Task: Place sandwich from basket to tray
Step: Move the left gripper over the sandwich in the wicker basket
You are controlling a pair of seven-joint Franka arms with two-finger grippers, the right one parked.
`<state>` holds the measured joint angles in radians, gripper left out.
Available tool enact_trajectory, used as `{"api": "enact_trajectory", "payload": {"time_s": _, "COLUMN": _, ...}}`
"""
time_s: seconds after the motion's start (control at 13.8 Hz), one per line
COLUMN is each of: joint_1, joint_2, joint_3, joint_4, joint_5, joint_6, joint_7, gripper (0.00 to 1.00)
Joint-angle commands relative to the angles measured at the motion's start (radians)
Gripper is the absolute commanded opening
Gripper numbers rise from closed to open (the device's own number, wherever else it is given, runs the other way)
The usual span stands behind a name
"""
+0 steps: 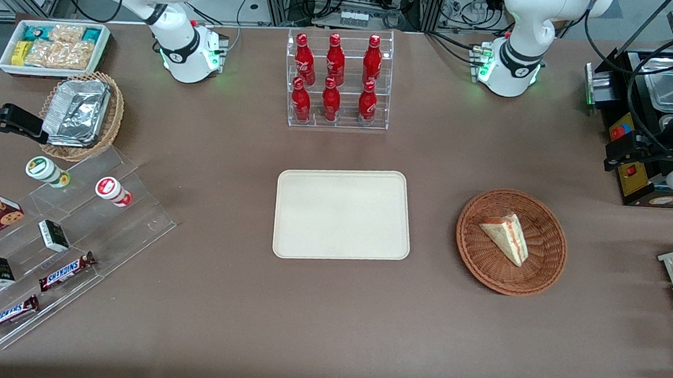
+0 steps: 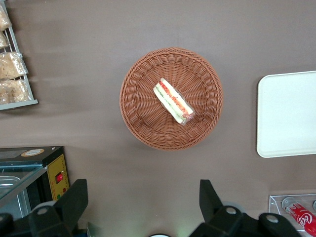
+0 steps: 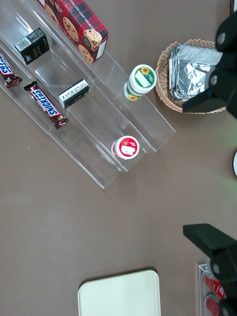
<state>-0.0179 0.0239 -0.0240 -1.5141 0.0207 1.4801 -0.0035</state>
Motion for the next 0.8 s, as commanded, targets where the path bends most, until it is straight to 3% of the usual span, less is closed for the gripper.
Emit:
{"api": "enact_trajectory", "payload": {"time_s": 0.0, "joint_1": -0.016, "joint_2": 0.004, "joint_3": 0.033, "joint_4": 0.025, "joint_5": -0.019, "joint_6": -0.026, "joint_7": 0.008, "gripper": 1.00}}
{"api": "enact_trajectory", "payload": {"time_s": 0.36, "joint_1": -0.024, "joint_2": 0.034, "joint_3": 0.032, "joint_4": -0.007, "joint_5": -0.008, "joint_6": -0.006, "joint_7": -0.041, "gripper": 1.00}}
{"api": "enact_trajectory", "payload": {"time_s": 0.73, "joint_1": -0.042, "joint_2": 0.016, "joint_3": 0.012, "joint_4": -0.256, "joint_5": -0.007, "joint_6": 0.268, "joint_7": -0.237, "gripper": 1.00}}
